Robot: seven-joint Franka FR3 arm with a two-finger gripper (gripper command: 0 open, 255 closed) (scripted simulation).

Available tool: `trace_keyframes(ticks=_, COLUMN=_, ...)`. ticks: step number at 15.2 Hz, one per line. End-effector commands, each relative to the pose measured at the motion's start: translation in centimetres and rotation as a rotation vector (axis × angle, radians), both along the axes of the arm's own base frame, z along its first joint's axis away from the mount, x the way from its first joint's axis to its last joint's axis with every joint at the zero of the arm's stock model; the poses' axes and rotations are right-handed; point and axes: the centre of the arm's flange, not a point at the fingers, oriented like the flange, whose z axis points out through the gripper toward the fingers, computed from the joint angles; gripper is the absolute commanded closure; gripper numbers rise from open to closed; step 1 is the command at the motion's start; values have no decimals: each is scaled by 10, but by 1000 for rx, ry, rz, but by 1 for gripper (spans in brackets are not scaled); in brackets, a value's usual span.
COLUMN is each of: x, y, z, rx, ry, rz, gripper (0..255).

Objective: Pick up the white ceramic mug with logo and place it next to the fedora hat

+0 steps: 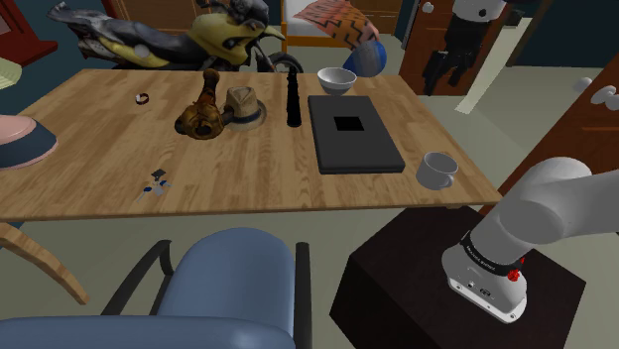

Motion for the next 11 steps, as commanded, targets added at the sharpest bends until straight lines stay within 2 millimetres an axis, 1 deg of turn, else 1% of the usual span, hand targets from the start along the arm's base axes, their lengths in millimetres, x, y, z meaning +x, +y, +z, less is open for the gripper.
trace_keyframes(ticks=1, x=0, y=0, z=0, rx=0, ry=0, rz=0, gripper=0)
trace_keyframes(ticks=11, x=-40, y=-71, z=-109, rx=65, ry=14, rz=-40, gripper=0)
